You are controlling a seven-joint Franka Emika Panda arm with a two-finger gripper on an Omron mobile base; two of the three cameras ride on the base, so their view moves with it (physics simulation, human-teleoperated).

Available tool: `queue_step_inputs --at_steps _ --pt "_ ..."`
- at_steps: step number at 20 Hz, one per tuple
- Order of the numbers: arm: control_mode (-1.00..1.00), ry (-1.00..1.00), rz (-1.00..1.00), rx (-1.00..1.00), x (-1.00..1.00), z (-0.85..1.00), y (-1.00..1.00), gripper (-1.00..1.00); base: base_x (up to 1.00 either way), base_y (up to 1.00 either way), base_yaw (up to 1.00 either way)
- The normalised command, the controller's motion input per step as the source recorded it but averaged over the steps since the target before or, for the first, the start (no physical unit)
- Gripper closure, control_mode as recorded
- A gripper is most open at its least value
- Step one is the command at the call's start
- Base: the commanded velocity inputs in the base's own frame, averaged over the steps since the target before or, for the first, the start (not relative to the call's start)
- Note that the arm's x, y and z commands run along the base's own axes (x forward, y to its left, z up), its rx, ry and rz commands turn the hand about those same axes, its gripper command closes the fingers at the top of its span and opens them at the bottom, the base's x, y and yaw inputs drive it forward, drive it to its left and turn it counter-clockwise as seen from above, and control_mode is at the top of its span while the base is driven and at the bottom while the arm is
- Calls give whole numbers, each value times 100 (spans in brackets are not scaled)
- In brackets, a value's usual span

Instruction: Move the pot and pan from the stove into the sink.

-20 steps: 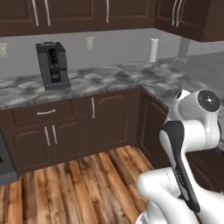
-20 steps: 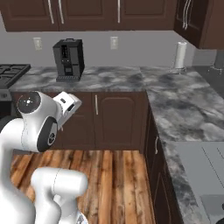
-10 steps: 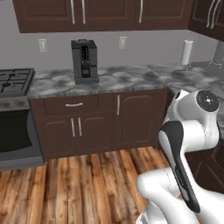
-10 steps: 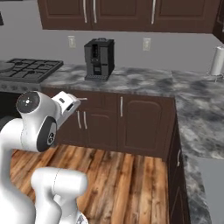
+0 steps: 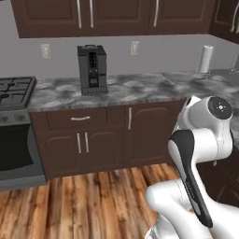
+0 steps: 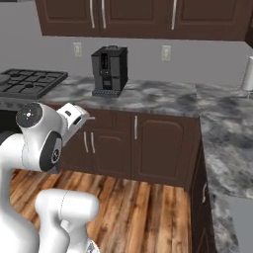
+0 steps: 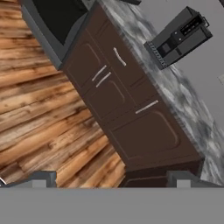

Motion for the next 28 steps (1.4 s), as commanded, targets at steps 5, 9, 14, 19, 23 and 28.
queue_step_inputs --at_steps 5,9,14,19,23,28 --pt "100 0 0 0 0 0 0 -100 81 16 0" --pt "100 0 0 0 0 0 0 -100 77 13 0" --pt "100 0 0 0 0 0 0 -100 52 17 0" --pt "100 0 0 0 0 0 0 -100 6 50 0" --pt "100 0 0 0 0 0 0 -100 0 83 0" --pt "100 0 0 0 0 0 0 -100 3 97 0"
